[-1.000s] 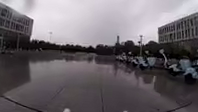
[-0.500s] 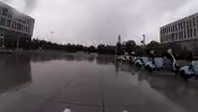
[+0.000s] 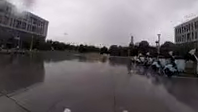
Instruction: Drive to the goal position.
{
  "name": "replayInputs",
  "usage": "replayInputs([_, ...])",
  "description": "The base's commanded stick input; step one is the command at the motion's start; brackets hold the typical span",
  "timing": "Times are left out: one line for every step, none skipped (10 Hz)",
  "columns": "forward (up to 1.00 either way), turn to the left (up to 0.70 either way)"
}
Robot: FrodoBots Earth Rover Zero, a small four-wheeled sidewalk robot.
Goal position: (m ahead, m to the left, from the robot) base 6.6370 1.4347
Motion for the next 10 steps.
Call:
replayInputs([1.00,0.03])
replayInputs([1.00,0.03])
replayInputs([1.00,0.03])
replayInputs([1.00,0.03])
replayInputs([1.00,0.03])
replayInputs([1.00,0.03])
replayInputs([1.00,0.03])
replayInputs([1.00,0.03])
replayInputs([1.00,0.03])
replayInputs([1.00,0.03])
